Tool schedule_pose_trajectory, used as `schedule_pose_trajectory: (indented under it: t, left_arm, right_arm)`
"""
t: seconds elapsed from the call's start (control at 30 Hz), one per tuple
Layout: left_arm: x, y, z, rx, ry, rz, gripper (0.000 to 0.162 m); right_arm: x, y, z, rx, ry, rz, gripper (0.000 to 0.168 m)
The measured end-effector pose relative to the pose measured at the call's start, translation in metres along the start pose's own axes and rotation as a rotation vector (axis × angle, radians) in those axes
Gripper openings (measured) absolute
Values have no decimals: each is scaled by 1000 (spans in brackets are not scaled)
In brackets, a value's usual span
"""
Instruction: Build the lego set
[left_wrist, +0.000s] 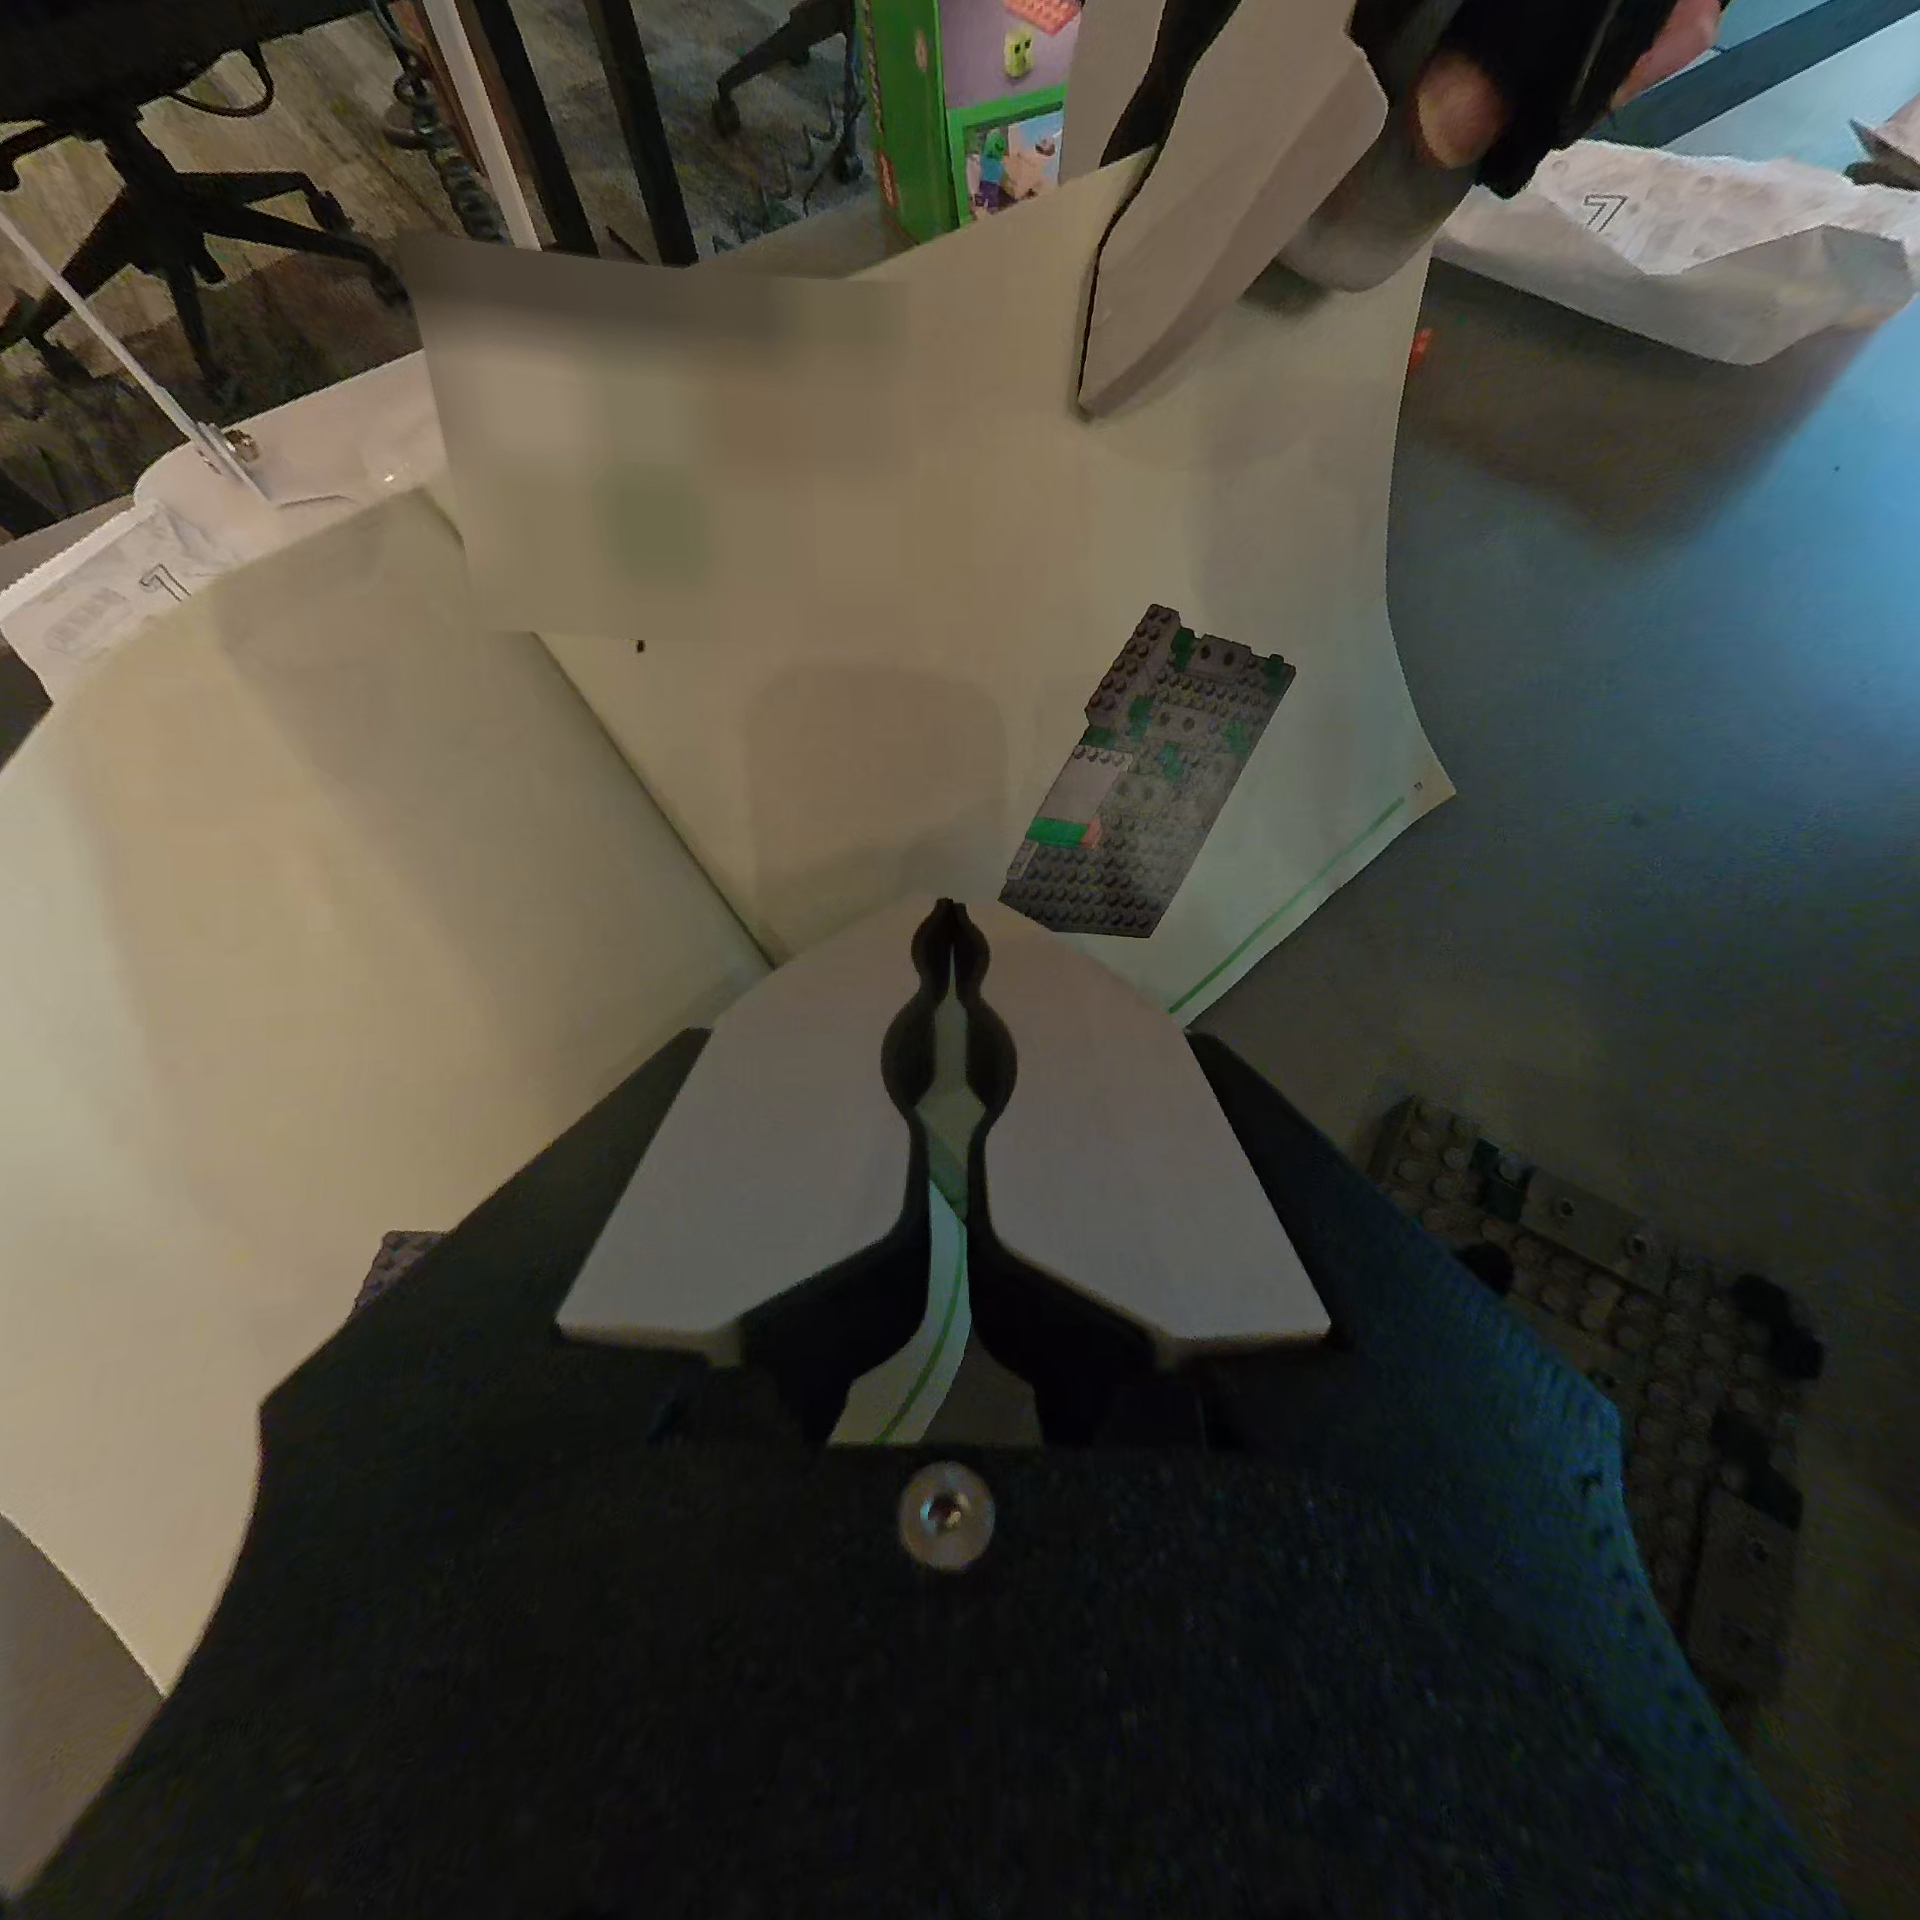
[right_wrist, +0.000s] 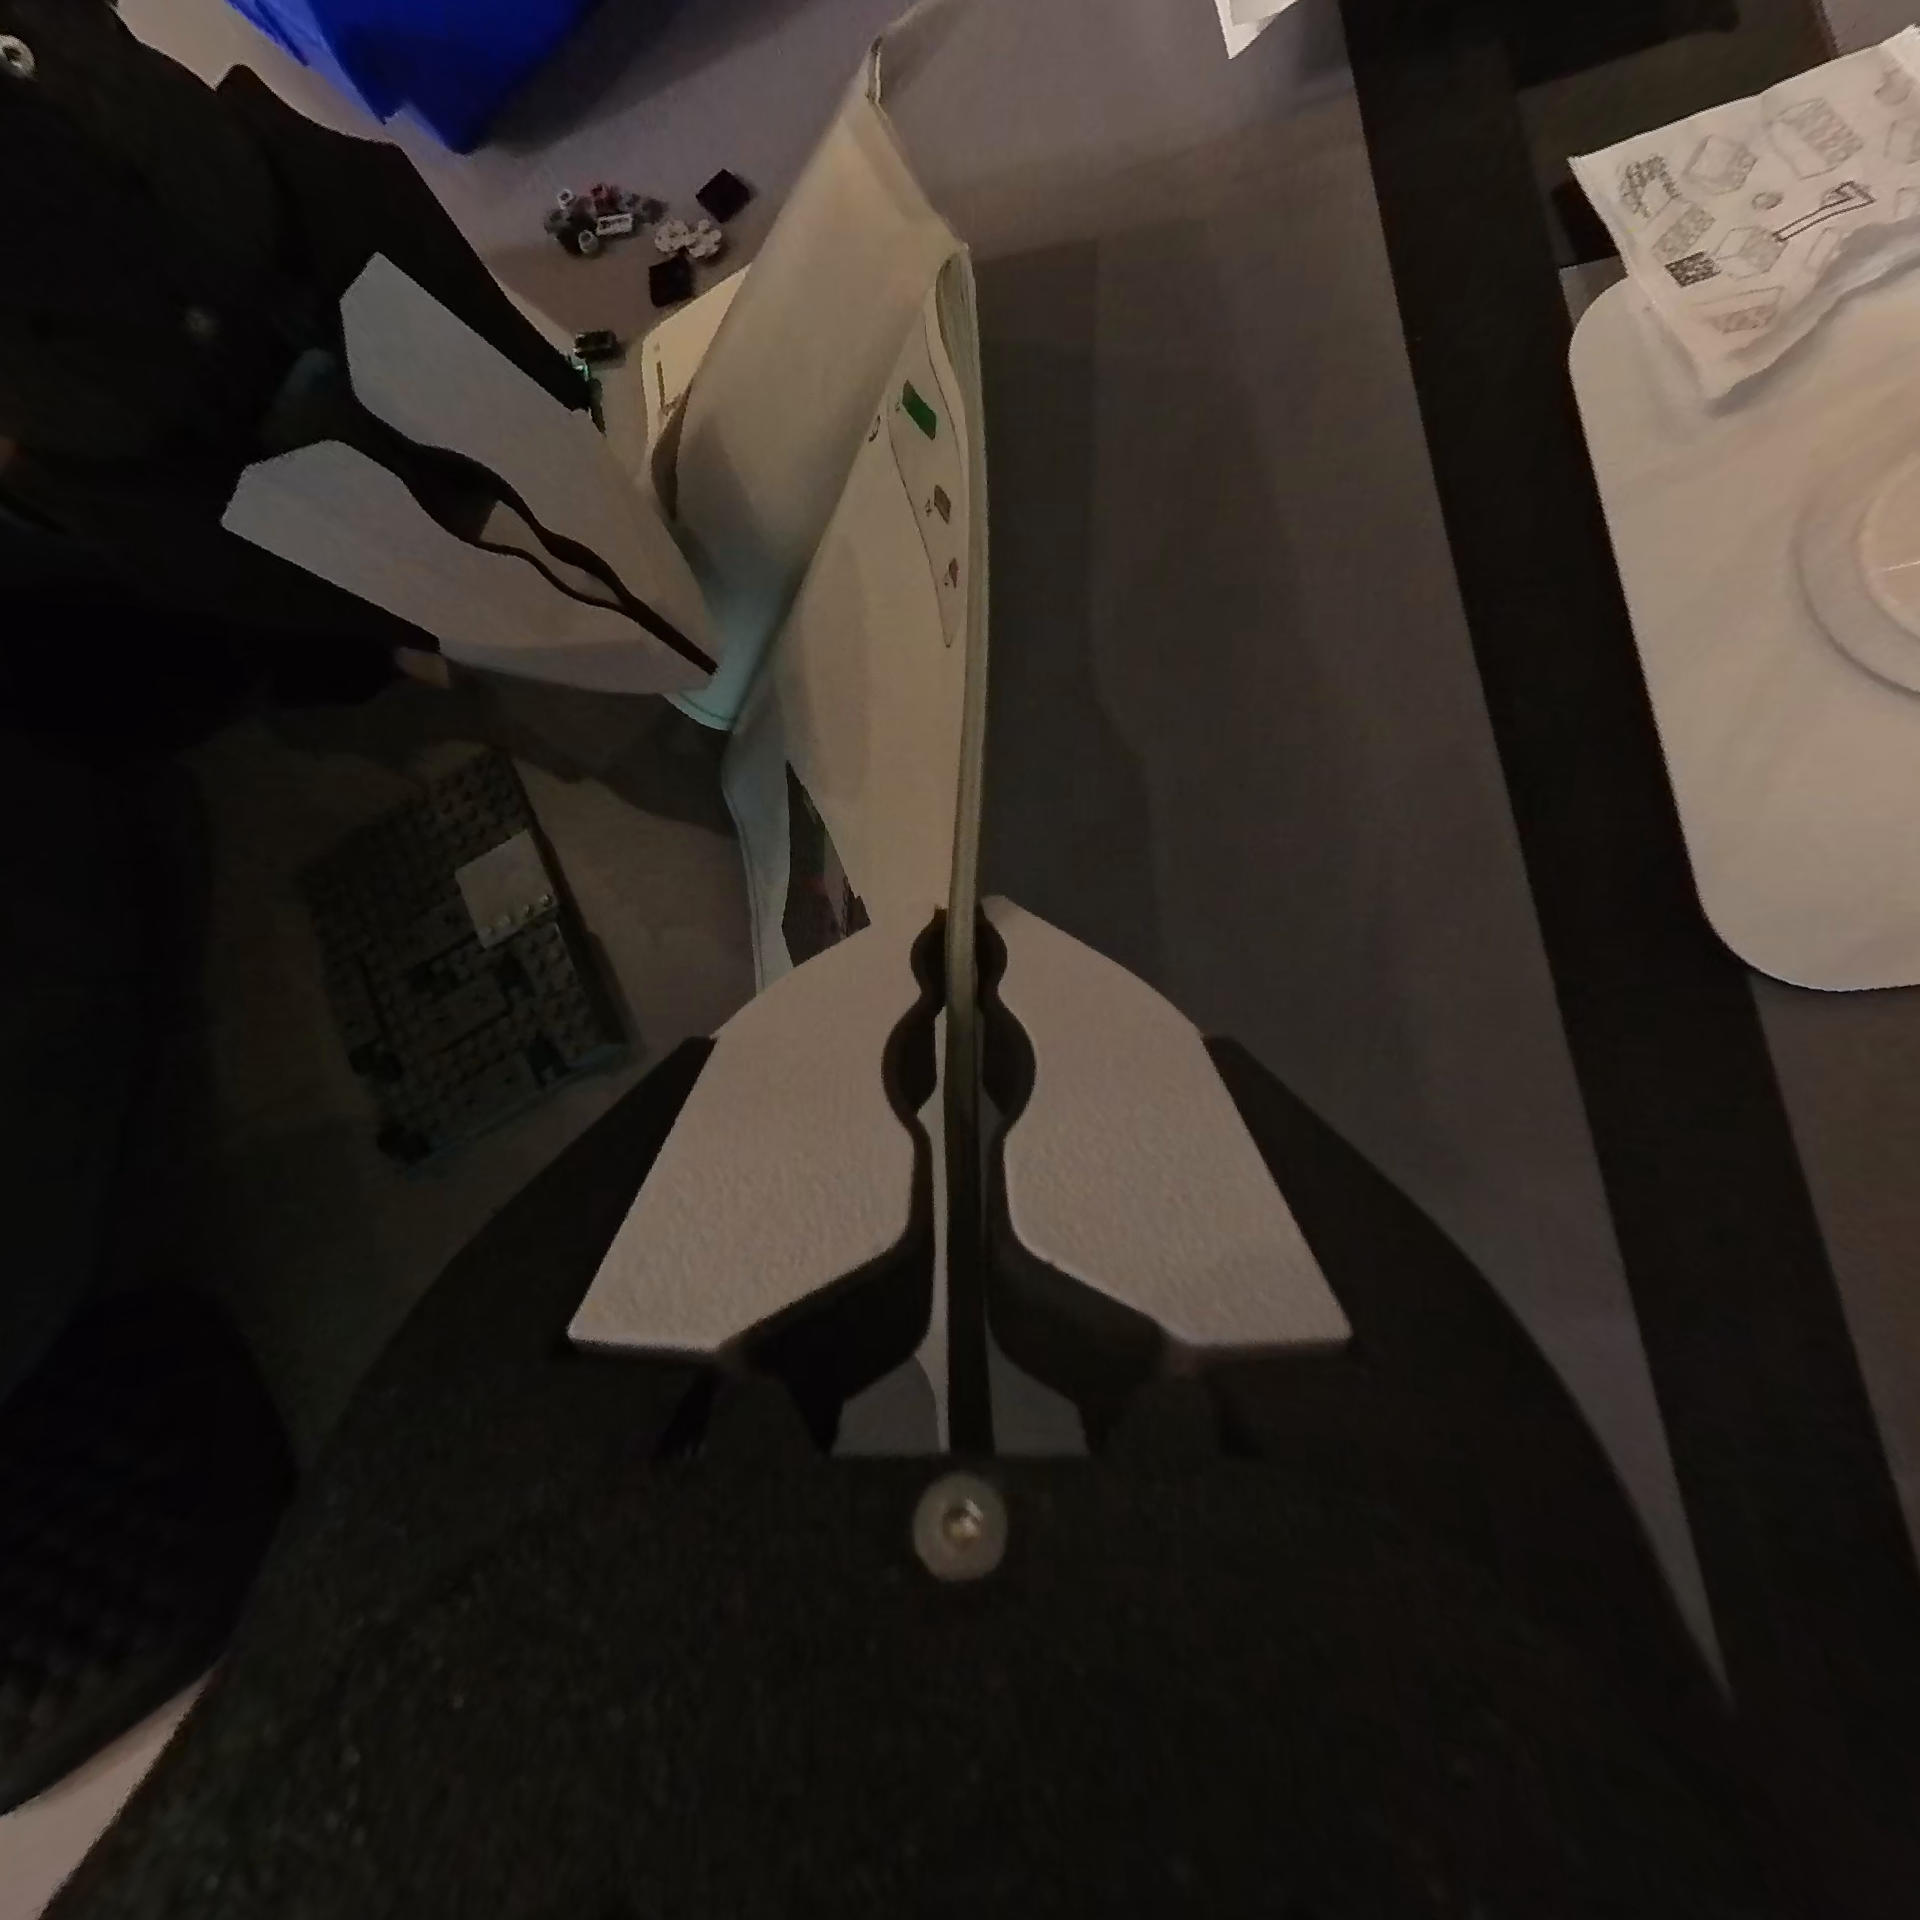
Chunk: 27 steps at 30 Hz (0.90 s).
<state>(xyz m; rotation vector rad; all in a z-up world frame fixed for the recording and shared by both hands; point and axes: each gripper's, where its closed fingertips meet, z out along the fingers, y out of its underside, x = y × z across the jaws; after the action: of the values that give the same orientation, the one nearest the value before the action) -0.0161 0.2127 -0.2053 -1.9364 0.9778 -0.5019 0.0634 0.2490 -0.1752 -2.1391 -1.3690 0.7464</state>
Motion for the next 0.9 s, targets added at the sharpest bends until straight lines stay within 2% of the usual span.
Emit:
schedule_pose_trajectory:
  t: [0.33,0.9]
  left_arm:
    - [0,-4,-2,32,10,5,0]
    - [-12,-26,-14,136,-71,25,0]
  right_arm:
    - [0,0,0,4,-2,1,3]
    - [-2,0,2,7,-5,-4,3]
